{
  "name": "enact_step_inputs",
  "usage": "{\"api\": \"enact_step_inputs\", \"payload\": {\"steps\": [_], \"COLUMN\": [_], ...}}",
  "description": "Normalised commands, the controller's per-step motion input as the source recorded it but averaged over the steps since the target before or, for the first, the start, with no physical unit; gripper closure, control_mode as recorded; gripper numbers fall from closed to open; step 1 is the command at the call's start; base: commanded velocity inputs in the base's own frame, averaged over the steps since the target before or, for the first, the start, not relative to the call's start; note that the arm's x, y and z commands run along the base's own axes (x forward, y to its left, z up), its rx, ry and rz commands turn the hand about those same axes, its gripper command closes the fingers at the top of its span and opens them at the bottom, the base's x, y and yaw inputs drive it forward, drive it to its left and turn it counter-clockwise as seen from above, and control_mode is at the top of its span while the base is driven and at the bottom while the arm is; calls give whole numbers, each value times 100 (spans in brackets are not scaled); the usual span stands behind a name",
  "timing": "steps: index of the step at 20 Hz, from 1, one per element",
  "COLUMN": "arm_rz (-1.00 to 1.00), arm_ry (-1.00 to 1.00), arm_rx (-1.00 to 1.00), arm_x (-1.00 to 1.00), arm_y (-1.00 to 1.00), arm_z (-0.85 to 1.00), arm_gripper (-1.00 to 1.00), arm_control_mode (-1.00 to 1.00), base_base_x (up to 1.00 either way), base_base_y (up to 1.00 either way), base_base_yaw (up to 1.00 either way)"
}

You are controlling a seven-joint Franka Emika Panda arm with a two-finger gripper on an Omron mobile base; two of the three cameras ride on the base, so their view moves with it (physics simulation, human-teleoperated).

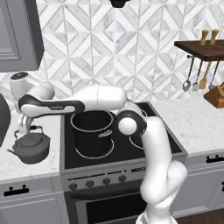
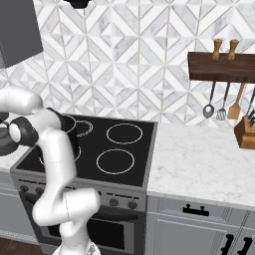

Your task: Pick the kettle from the counter and place it on a stove burner. Then turn the burner on.

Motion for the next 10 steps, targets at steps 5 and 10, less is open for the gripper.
{"api": "enact_step_inputs", "payload": {"steps": [5,10], "arm_rz": [0,0], "arm_ry": [0,0], "arm_rx": [-1,0], "arm_x": [2,3], "arm_y": [0,0], "arm_z": [-33,-37], "arm_gripper": [-100,-100], "arm_control_mode": [-100,-100], "base_base_x": [0,0], "base_base_y": [0,0], "base_base_yaw": [0,0]}}
